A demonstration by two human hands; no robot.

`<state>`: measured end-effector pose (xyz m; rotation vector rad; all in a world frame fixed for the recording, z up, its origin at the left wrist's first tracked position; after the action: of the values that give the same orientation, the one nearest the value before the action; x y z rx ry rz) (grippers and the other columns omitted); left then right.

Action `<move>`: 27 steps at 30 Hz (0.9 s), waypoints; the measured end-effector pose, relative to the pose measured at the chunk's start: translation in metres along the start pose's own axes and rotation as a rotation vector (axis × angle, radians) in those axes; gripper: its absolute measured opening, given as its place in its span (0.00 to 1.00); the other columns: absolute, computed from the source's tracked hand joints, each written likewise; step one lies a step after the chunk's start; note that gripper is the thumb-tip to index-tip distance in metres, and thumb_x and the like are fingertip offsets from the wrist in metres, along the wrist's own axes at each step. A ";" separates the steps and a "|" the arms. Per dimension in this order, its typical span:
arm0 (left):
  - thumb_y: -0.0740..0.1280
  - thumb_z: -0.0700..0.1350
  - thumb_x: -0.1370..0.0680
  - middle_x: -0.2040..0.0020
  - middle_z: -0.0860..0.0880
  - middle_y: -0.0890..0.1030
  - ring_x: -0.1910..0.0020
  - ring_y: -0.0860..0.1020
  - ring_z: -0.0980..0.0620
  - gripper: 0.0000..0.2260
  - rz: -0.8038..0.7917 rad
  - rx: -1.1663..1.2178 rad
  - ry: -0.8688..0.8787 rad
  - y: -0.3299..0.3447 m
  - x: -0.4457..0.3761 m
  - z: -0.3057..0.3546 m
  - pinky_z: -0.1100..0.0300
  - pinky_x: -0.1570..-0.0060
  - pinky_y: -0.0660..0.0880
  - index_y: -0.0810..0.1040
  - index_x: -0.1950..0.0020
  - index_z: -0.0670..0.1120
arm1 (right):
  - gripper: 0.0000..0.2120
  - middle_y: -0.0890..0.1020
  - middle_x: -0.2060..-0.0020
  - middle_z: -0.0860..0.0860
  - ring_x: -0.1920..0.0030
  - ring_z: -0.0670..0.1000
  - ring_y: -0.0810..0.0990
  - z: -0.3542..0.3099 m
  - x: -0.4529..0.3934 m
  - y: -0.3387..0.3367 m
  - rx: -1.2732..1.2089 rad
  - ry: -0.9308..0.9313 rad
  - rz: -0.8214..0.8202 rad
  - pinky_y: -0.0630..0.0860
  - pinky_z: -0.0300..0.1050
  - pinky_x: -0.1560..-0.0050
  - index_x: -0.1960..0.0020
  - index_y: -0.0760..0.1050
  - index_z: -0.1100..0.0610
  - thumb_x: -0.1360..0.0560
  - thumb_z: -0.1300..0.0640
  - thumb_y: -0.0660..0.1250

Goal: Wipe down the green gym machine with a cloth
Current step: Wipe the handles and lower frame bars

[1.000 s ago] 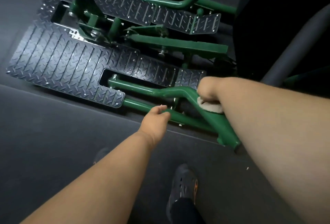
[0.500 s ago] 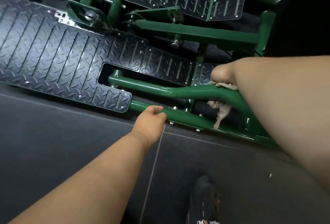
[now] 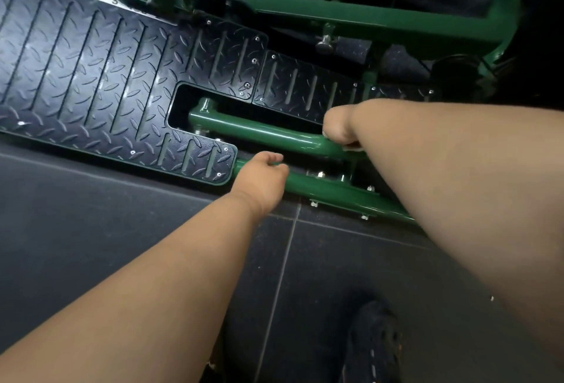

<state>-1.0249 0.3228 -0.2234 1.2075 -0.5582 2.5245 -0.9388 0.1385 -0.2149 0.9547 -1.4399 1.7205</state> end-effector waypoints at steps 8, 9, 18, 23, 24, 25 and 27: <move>0.65 0.45 0.18 0.41 0.53 0.83 0.60 0.77 0.55 0.15 0.025 0.004 0.014 -0.017 -0.024 -0.011 0.60 0.53 0.72 0.78 0.31 0.53 | 0.19 0.72 0.33 0.57 0.42 0.61 0.79 -0.045 -0.040 0.007 -0.442 -0.041 0.264 0.77 0.54 0.37 0.27 0.70 0.53 0.18 0.55 0.63; 0.65 0.45 0.18 0.42 0.54 0.83 0.61 0.77 0.55 0.15 0.037 0.008 0.012 -0.022 -0.027 -0.014 0.60 0.53 0.72 0.78 0.31 0.53 | 0.22 0.70 0.34 0.56 0.43 0.61 0.78 -0.058 -0.043 0.011 -0.469 -0.081 0.284 0.76 0.56 0.37 0.26 0.68 0.50 0.19 0.56 0.64; 0.65 0.45 0.17 0.42 0.54 0.81 0.54 0.77 0.63 0.16 0.087 -0.065 0.017 -0.056 -0.038 -0.023 0.64 0.49 0.71 0.78 0.30 0.52 | 0.31 0.73 0.31 0.52 0.37 0.60 0.77 -0.067 -0.040 0.034 -0.282 -0.169 0.460 0.74 0.53 0.35 0.26 0.69 0.46 0.26 0.65 0.68; 0.65 0.44 0.17 0.40 0.54 0.80 0.44 0.79 0.52 0.17 0.111 -0.091 -0.007 -0.071 -0.037 -0.030 0.60 0.37 0.73 0.78 0.28 0.50 | 0.23 0.76 0.46 0.51 0.42 0.57 0.78 -0.064 -0.020 0.028 -0.100 0.009 0.422 0.70 0.50 0.46 0.38 0.72 0.48 0.30 0.66 0.63; 0.65 0.44 0.18 0.40 0.54 0.81 0.45 0.80 0.52 0.17 0.115 -0.085 -0.017 -0.074 -0.037 -0.032 0.61 0.39 0.72 0.78 0.29 0.51 | 0.23 0.76 0.46 0.50 0.42 0.55 0.78 -0.072 -0.022 0.025 -0.099 -0.018 0.406 0.70 0.48 0.44 0.39 0.72 0.48 0.31 0.67 0.63; 0.65 0.44 0.18 0.41 0.54 0.82 0.47 0.80 0.53 0.16 0.118 -0.073 -0.030 -0.076 -0.036 -0.035 0.61 0.41 0.72 0.78 0.30 0.51 | 0.24 0.76 0.45 0.49 0.41 0.54 0.77 -0.082 -0.027 0.022 -0.080 -0.068 0.404 0.71 0.47 0.41 0.38 0.72 0.48 0.31 0.67 0.64; 0.65 0.44 0.19 0.41 0.53 0.84 0.47 0.82 0.53 0.15 0.123 -0.048 -0.041 -0.081 -0.035 -0.038 0.60 0.41 0.75 0.80 0.32 0.52 | 0.26 0.75 0.39 0.51 0.37 0.55 0.75 -0.113 -0.040 0.011 -0.054 -0.186 0.455 0.69 0.48 0.33 0.32 0.70 0.48 0.28 0.65 0.65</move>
<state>-0.9961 0.4094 -0.2552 1.2456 -0.7194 2.5757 -0.9405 0.2462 -0.2685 0.8173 -1.9312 1.9345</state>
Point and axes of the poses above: each hand's wrist, its own x-axis away from the middle knuckle, its own y-axis out of the palm, z = x × y, the point moved 8 cm from there along -x, towards the middle knuckle
